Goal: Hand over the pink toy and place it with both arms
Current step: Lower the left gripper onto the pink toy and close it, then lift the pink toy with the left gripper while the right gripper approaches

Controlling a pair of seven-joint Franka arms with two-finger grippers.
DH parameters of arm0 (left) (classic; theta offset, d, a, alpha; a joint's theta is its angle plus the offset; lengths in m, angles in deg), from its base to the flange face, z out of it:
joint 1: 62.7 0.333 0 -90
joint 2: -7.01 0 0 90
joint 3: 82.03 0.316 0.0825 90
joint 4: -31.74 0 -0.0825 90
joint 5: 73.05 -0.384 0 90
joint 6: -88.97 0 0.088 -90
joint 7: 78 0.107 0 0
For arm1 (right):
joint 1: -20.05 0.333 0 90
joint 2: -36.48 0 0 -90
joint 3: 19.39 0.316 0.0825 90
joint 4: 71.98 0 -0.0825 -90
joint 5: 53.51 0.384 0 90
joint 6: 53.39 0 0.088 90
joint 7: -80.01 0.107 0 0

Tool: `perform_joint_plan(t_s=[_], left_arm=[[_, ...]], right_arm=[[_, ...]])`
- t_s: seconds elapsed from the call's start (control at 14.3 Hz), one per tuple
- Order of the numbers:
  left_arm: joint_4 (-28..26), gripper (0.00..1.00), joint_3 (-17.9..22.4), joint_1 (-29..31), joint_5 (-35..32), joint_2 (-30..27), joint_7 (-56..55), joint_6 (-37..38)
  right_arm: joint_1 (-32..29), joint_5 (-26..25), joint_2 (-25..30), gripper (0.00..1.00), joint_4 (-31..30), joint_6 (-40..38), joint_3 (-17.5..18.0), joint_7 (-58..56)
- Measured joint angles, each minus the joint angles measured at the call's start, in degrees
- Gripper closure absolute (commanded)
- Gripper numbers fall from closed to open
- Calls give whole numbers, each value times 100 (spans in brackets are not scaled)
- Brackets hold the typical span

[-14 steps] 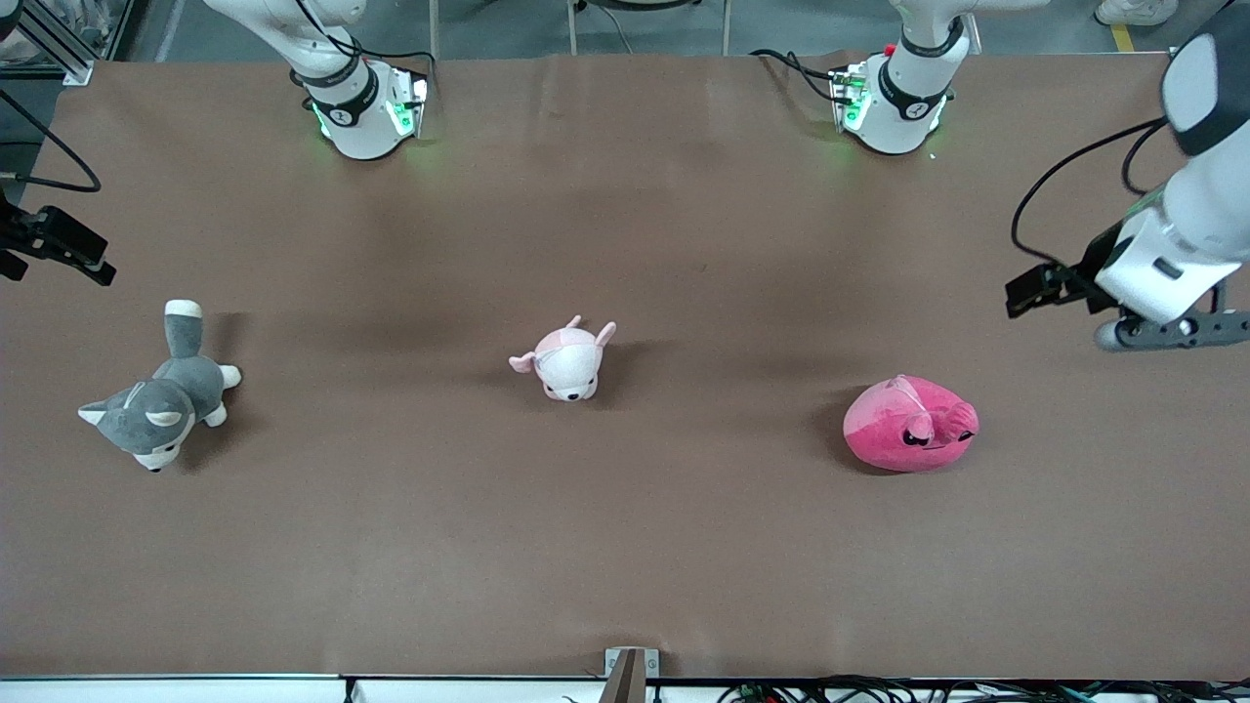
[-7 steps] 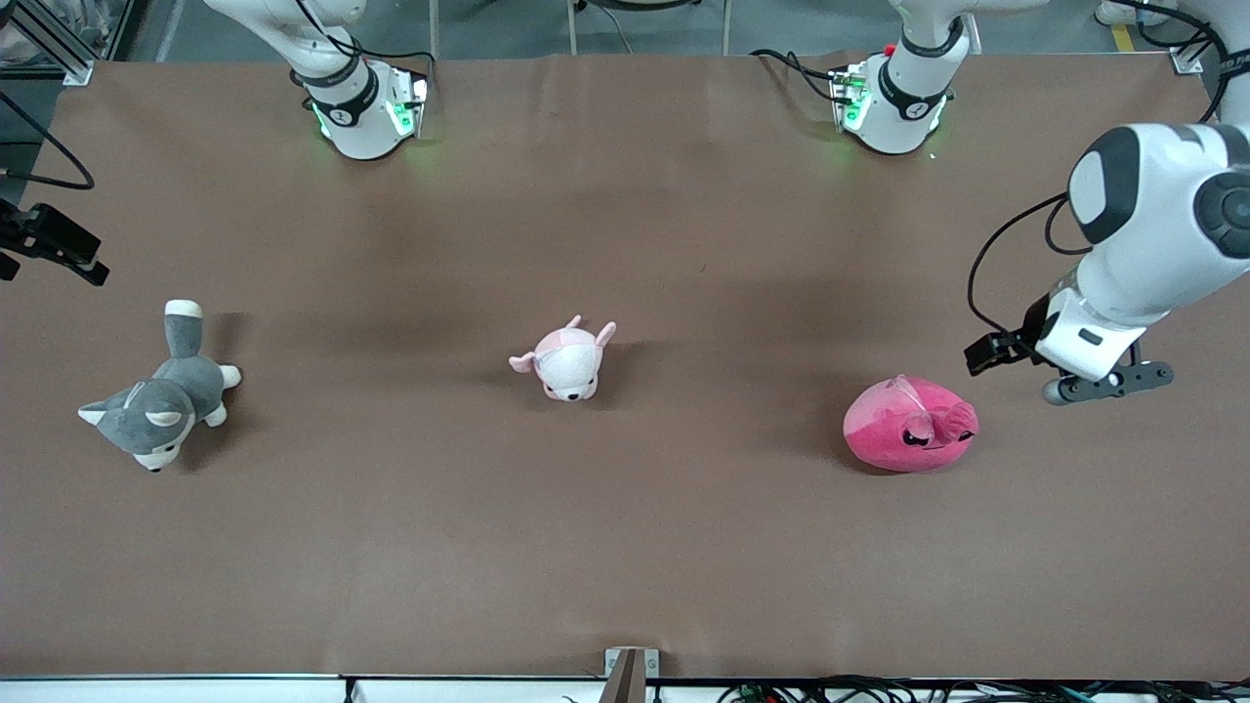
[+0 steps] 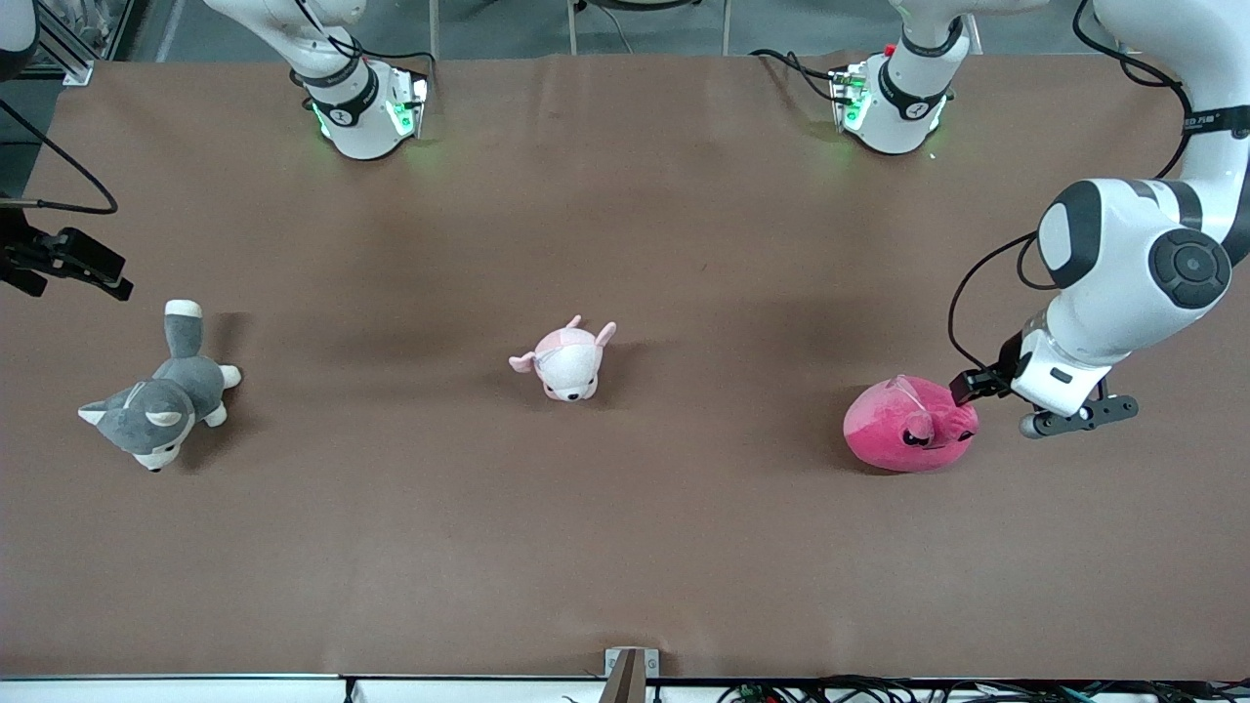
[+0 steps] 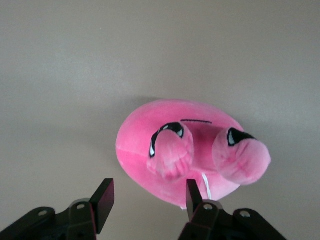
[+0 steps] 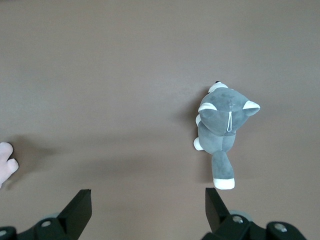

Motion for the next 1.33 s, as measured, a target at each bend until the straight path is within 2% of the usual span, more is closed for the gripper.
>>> perform_joint_plan(t_s=[0.42,0.63,0.84,1.05,1.19,1.26,1.33], left_arm=[[228,43,-16,-46,145,178,-5,0],[293,50,-25,-61,148,246,-15,-17],[349,53,-25,-61,148,343,-16,-111],[466,69,-24,-53,148,470,-19,-127],[507,87,-23,-52,148,535,-26,-134],[515,100,-23,-52,148,568,-29,-147],[519,100,-23,-52,165,593,-44,-162]], right_arm=[[45,14,-2,1,0,-210,40,0],[65,339,-2,3,0,-314,70,1],[143,525,-2,16,11,-321,78,54],[318,941,-2,17,19,-332,85,487],[364,1236,-2,18,21,-488,86,671],[370,1336,-2,18,21,-573,86,704],[377,1416,-2,20,22,-606,86,720]])
